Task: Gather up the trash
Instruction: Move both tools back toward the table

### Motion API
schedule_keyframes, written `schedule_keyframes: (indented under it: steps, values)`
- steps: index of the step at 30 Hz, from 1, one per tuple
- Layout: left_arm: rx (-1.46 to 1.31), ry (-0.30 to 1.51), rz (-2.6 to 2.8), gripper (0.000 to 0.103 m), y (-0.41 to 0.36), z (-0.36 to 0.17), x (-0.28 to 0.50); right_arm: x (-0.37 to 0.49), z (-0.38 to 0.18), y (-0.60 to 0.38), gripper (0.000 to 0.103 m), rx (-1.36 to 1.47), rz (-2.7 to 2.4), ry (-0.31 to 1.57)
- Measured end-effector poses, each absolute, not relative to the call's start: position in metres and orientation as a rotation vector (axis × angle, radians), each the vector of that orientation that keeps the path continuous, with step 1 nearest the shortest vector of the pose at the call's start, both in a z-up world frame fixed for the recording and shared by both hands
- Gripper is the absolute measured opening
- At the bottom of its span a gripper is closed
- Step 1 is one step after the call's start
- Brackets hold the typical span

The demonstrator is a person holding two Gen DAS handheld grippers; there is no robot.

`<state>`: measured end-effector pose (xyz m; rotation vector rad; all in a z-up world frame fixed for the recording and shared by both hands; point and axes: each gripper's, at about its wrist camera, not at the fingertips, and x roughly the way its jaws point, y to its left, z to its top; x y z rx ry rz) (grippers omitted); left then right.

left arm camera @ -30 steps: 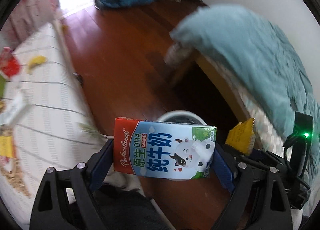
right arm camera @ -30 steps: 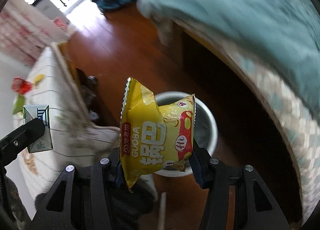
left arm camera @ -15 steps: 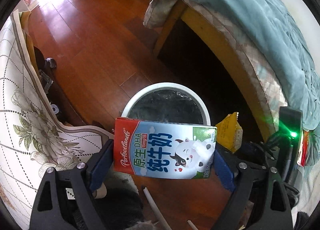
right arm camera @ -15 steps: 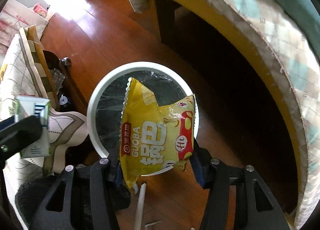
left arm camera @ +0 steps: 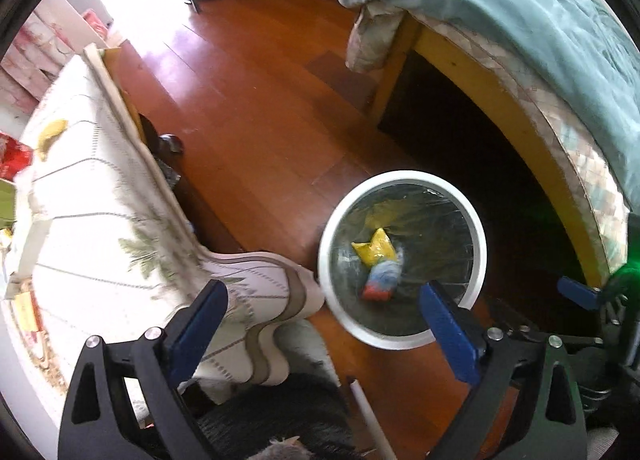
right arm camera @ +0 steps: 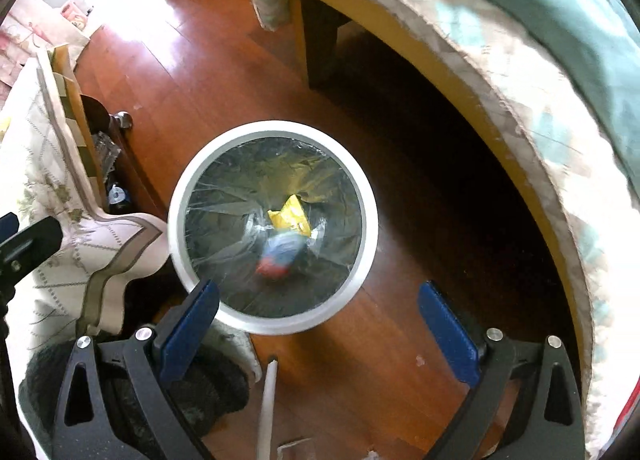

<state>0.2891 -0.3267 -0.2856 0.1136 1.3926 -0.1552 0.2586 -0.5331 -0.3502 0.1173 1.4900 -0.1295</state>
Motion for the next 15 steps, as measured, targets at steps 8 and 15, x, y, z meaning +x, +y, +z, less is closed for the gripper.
schedule_keyframes:
  steps: [8, 15]
  values:
    - [0.118, 1.347, -0.125, 0.098, -0.313, -0.249, 0.262, 0.23, -0.294, -0.519, 0.101, 0.115, -0.122, 1.424]
    - [0.091, 1.295, -0.127, 0.098, -0.306, -0.203, 0.236, 0.206, -0.232, -0.514, 0.101, 0.106, -0.111, 1.342]
